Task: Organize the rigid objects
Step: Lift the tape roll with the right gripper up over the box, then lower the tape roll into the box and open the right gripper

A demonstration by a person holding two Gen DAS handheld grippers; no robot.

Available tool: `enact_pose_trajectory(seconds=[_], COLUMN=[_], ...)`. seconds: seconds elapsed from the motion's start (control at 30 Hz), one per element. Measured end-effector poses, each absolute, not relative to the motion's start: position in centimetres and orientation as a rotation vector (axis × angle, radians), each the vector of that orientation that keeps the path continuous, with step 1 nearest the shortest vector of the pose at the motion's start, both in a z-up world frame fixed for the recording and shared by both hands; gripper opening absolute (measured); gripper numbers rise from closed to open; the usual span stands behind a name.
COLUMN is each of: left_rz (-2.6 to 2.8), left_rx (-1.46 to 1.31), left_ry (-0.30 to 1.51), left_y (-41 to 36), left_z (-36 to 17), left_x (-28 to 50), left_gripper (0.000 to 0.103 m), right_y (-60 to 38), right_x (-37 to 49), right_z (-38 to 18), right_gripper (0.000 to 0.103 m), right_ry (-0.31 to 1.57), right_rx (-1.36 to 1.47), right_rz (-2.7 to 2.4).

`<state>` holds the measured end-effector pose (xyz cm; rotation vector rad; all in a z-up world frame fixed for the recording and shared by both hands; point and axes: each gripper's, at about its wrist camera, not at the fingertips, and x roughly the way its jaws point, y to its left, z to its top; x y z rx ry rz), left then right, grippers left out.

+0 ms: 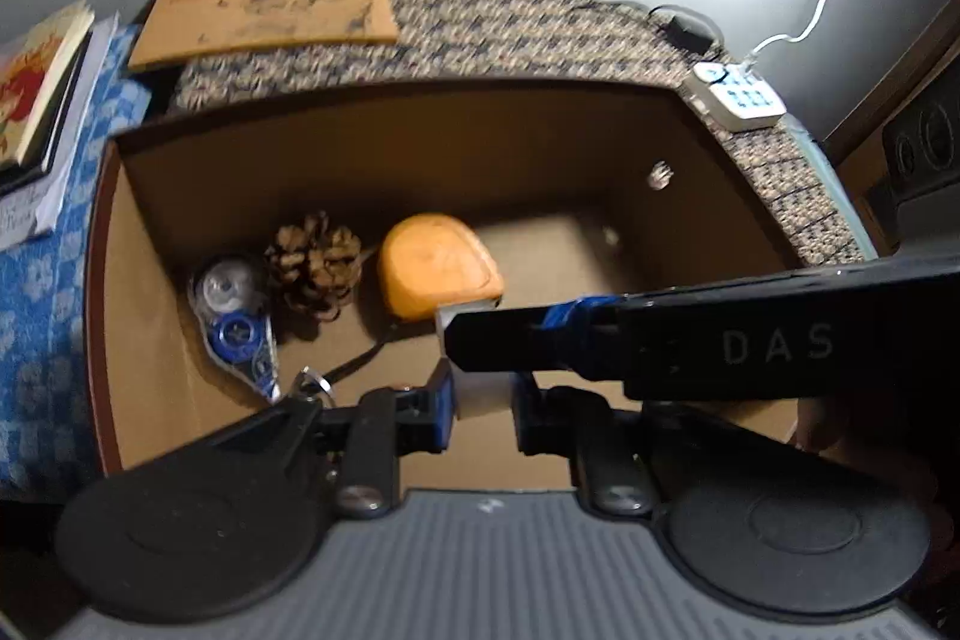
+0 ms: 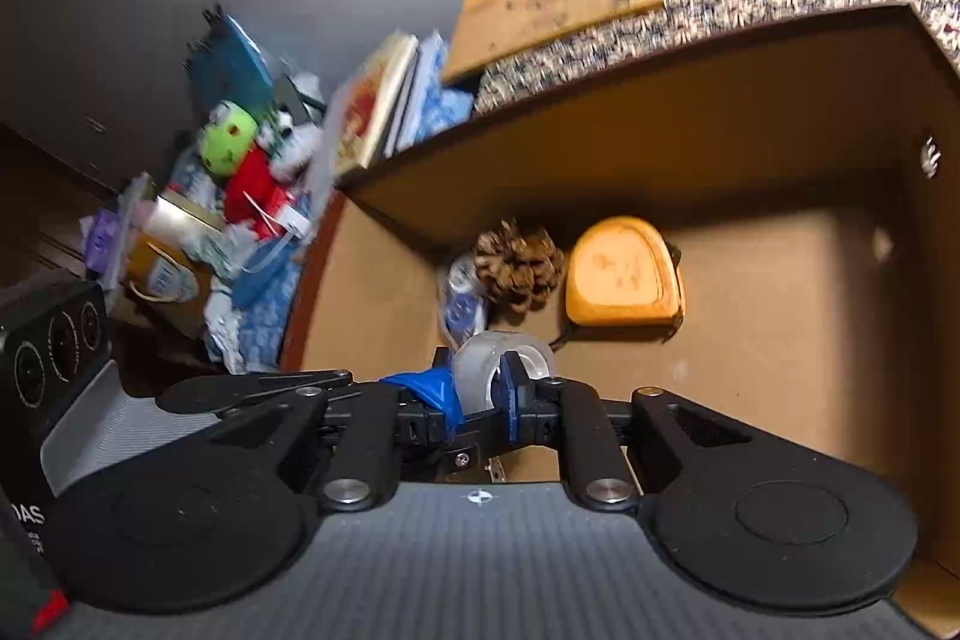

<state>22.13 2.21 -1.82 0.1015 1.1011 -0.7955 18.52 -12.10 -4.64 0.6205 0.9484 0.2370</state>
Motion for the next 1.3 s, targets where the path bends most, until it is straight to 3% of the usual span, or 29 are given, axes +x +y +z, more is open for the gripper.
enact_pose_trajectory(seconds=[0.43, 0.67, 1.3], left_rz=[-0.694, -0.646, -0.581], left_rx=[0.177, 0.192, 0.236], left_ry=[1.24, 1.193, 1.104], left_y=[1.6, 1.8, 1.5], left_z=[-4.5, -4.3, -4.3], left_x=[23.5, 23.7, 23.0], left_gripper=[0.016, 0.047, 0.051], right_y=[-11.2, -12.2, -12.2], right_x=[21.0, 20.7, 19.8], right_z=[-7.5, -8.0, -7.5], right_gripper=[0.0, 0.002, 0.005], right_ry=[1.102, 1.082, 0.996], right_rx=[0.613, 0.653, 0.603], right_rz=[0.203, 0.162, 0.085])
